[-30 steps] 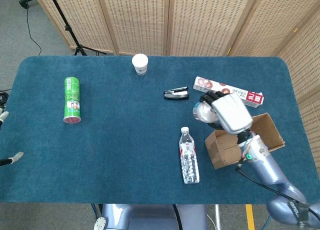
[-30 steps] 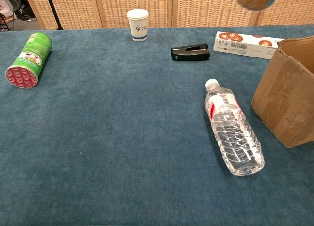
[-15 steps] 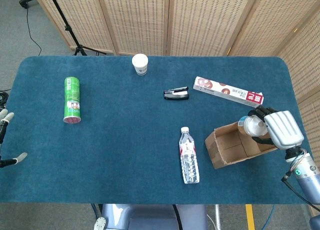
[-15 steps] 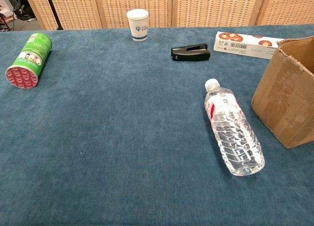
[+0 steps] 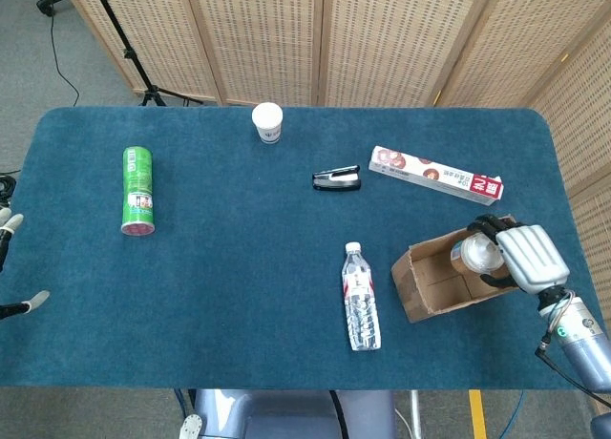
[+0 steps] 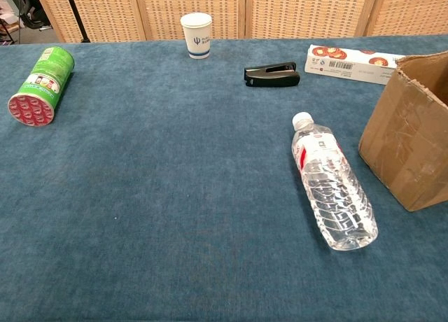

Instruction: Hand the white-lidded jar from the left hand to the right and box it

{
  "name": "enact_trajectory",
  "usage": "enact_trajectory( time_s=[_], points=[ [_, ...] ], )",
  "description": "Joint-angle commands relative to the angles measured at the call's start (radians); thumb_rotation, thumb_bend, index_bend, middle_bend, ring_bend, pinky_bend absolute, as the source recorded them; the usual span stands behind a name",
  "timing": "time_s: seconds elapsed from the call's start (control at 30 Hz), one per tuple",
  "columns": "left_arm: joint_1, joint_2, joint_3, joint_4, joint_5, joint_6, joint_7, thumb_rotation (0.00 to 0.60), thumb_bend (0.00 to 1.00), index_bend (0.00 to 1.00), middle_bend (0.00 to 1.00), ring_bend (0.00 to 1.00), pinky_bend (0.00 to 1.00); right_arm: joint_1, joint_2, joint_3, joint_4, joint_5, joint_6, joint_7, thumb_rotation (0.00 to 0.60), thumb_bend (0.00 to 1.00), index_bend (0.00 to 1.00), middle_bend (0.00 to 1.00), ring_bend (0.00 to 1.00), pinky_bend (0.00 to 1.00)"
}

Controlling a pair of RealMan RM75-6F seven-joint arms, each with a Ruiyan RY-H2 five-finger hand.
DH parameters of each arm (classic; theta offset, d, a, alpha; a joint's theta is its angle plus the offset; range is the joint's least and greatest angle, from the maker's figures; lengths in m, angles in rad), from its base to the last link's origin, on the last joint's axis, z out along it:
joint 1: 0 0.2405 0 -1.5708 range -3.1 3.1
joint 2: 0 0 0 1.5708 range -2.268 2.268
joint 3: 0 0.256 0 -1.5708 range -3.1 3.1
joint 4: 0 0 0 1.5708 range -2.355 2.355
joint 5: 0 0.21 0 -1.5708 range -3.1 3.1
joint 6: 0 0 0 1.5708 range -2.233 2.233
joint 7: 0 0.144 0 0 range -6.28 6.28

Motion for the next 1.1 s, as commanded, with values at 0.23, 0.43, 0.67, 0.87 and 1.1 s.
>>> enact_trajectory(
  time_s=[0.23, 0.43, 0.67, 0.87, 1.1],
  points=[
    [0.003, 0.001, 0.001, -0.004, 0.005, 0.004, 0.002, 0.600, 0.00, 0.00, 0.00, 0.00, 0.00, -0.052, 0.082, 0.022, -0.073, -0.026, 0.113, 0.026, 0.600, 0.00, 0.00, 0.00, 0.00, 0.18],
    [0.006, -0.004, 0.005, -0.006, 0.013, 0.007, 0.012, 0.600, 0.00, 0.00, 0.00, 0.00, 0.00, -0.125, 0.103, 0.021, -0.105, -0.117, 0.276, 0.013, 0.600, 0.00, 0.00, 0.00, 0.00, 0.18],
    [0.024, -0.018, 0.017, -0.006, 0.026, 0.033, 0.025, 0.600, 0.00, 0.00, 0.00, 0.00, 0.00, -0.236, -0.081, -0.007, 0.013, -0.216, 0.501, -0.147, 0.600, 0.00, 0.00, 0.00, 0.00, 0.18],
    [0.046, -0.045, 0.031, 0.026, 0.043, 0.061, 0.019, 0.600, 0.00, 0.00, 0.00, 0.00, 0.00, -0.307, -0.239, -0.045, 0.111, -0.215, 0.568, -0.152, 0.600, 0.00, 0.00, 0.00, 0.00, 0.14],
    [0.043, -0.068, 0.036, 0.085, 0.076, 0.065, -0.021, 0.600, 0.00, 0.00, 0.00, 0.00, 0.00, -0.346, -0.325, -0.047, 0.241, -0.174, 0.579, -0.062, 0.600, 0.00, 0.00, 0.00, 0.00, 0.09]
  ],
)
